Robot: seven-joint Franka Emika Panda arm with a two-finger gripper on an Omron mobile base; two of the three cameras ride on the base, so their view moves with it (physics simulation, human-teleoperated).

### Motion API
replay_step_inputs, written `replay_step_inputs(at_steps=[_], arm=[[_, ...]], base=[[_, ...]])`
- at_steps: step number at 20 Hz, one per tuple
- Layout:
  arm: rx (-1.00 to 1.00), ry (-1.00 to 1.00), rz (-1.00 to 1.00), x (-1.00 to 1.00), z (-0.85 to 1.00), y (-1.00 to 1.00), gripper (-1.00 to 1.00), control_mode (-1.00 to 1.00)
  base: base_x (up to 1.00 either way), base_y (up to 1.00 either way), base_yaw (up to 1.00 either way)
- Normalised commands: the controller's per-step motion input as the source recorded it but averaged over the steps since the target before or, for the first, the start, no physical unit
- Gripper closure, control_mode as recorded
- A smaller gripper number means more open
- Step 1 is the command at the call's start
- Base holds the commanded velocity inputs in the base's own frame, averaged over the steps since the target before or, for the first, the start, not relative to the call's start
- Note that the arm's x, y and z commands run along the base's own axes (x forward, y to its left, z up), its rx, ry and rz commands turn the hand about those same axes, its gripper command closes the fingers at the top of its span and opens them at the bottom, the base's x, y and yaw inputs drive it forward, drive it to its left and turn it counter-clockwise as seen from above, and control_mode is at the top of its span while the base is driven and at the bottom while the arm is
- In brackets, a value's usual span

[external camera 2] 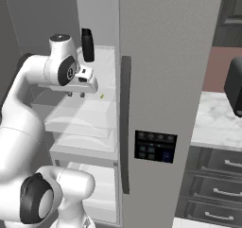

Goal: Fully open the fridge drawer.

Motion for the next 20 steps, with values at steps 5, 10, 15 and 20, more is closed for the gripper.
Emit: replay_step_inputs(at_steps=[5,10,15,20], arm=[[0.00,0.00,0.00,0.00,0.00,0.07,-1.00,-1.00],[-0.01,0.00,0.00,0.00,0.00,0.18,-1.00,-1.00],[-0.02,0.00,-0.04,0.00,-0.03,0.21,-1.00,-1.00],[0.00,0.00,0.00,-0.13,-0.02,0.00,-1.00,-1.00]], base=[[0.00,0.00,0.00],[0.00,0.00,0.00],[0.00,0.00,0.00],[0.00,0.00,0.00]])
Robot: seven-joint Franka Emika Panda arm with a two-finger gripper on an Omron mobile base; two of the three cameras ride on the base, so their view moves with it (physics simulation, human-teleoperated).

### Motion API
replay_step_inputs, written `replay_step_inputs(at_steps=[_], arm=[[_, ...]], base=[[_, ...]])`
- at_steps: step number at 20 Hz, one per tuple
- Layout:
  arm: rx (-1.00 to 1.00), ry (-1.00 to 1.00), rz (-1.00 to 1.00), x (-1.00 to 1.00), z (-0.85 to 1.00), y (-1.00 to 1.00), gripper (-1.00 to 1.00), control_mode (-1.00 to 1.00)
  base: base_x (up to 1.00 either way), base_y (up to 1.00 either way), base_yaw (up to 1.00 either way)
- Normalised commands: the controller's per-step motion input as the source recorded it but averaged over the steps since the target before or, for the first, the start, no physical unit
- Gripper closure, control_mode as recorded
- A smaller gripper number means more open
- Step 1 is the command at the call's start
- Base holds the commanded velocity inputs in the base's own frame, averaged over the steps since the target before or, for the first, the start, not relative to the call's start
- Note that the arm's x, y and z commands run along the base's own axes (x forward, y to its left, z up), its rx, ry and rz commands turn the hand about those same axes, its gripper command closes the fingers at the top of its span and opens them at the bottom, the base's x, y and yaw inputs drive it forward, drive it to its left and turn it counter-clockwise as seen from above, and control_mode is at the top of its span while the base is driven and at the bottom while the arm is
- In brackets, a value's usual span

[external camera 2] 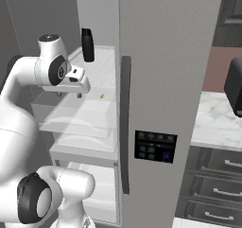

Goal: Fully open the fridge drawer.

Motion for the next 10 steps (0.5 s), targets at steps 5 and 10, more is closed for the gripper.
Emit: replay_step_inputs(at_steps=[5,10], arm=[[0.00,0.00,0.00,-0.21,0.00,0.00,-1.00,-1.00],[0.00,0.00,0.00,-0.10,0.00,0.05,-1.00,-1.00]], base=[[0.00,0.00,0.00],[0.00,0.00,0.00]])
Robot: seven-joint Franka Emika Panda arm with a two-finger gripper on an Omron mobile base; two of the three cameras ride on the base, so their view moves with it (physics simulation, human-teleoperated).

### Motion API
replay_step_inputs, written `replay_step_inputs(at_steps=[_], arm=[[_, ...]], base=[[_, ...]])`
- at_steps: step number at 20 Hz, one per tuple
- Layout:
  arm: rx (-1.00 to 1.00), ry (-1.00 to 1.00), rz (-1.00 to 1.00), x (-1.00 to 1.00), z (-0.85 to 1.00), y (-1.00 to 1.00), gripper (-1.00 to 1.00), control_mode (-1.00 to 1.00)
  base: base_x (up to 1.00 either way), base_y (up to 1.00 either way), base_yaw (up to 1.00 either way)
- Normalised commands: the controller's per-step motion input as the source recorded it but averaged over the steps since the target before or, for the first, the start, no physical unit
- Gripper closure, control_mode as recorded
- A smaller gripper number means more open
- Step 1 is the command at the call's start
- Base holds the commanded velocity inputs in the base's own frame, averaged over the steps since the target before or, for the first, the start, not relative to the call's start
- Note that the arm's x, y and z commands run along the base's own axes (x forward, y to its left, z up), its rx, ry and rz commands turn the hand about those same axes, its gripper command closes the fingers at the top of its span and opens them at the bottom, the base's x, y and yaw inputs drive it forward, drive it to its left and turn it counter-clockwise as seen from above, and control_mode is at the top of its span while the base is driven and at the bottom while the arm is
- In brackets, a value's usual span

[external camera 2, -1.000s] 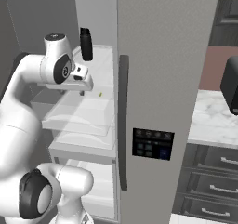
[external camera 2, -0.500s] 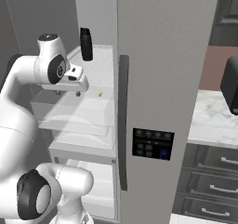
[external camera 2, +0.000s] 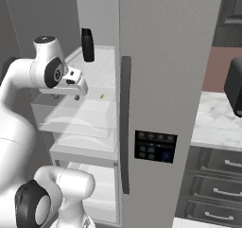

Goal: Fully open the fridge drawer.

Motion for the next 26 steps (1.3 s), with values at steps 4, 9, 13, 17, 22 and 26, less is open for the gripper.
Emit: replay_step_inputs(at_steps=[4,9,13,17,22,26], arm=[[0.00,0.00,0.00,0.00,0.00,-0.22,-1.00,-1.00],[0.00,0.00,0.00,0.00,0.00,-0.02,-1.00,-1.00],[0.00,-0.02,0.00,-0.04,0.00,0.00,-1.00,-1.00],[0.00,0.00,0.00,0.00,0.00,0.00,-1.00,1.00],[0.00,0.00,0.00,0.00,0.00,0.00,-1.00,1.00],[0.00,0.00,0.00,0.00,0.00,0.00,-1.00,1.00]], base=[[0.00,0.00,0.00],[0.00,0.00,0.00],[0.00,0.00,0.00],[-0.18,0.26,0.00],[-0.15,0.24,-0.01],[-0.29,0.24,-0.02]])
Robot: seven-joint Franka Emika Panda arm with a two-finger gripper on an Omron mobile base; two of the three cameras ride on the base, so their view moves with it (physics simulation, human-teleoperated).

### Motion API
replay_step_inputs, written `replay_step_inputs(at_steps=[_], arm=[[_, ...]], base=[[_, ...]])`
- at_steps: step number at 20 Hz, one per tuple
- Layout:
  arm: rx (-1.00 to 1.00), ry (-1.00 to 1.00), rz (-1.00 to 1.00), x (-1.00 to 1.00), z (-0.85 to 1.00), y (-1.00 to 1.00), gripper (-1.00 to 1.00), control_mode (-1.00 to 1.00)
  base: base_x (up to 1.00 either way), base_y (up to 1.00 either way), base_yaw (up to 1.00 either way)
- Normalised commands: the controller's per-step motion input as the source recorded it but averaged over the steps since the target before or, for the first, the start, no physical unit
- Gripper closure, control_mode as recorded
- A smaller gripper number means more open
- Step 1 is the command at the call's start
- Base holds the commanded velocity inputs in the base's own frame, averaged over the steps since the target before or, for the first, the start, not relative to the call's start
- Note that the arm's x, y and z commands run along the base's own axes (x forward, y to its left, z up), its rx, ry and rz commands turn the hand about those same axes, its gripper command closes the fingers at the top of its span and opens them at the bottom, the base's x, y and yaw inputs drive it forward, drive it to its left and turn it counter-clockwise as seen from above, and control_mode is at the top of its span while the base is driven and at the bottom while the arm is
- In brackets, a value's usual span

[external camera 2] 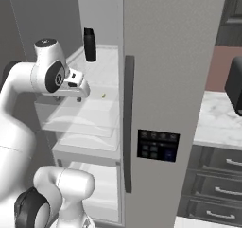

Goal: Fully open the fridge drawer.

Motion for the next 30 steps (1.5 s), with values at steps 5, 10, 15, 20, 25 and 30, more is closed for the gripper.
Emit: replay_step_inputs(at_steps=[5,10,15,20,25,30], arm=[[0.00,0.00,0.00,0.00,0.00,0.00,-1.00,1.00],[0.00,0.00,0.00,0.00,0.00,0.00,-1.00,1.00],[0.00,0.00,0.00,0.00,0.00,0.00,-1.00,1.00],[0.00,0.00,0.00,0.01,0.00,0.00,-1.00,-1.00],[0.00,0.00,0.00,0.16,0.00,0.00,-1.00,-1.00],[0.00,-0.01,0.01,0.50,-0.08,0.00,-1.00,-1.00]], base=[[-0.34,0.01,-0.01],[-0.46,0.00,0.00],[-0.36,0.00,0.00],[0.00,0.00,0.00],[0.00,0.00,0.00],[0.00,0.00,0.00]])
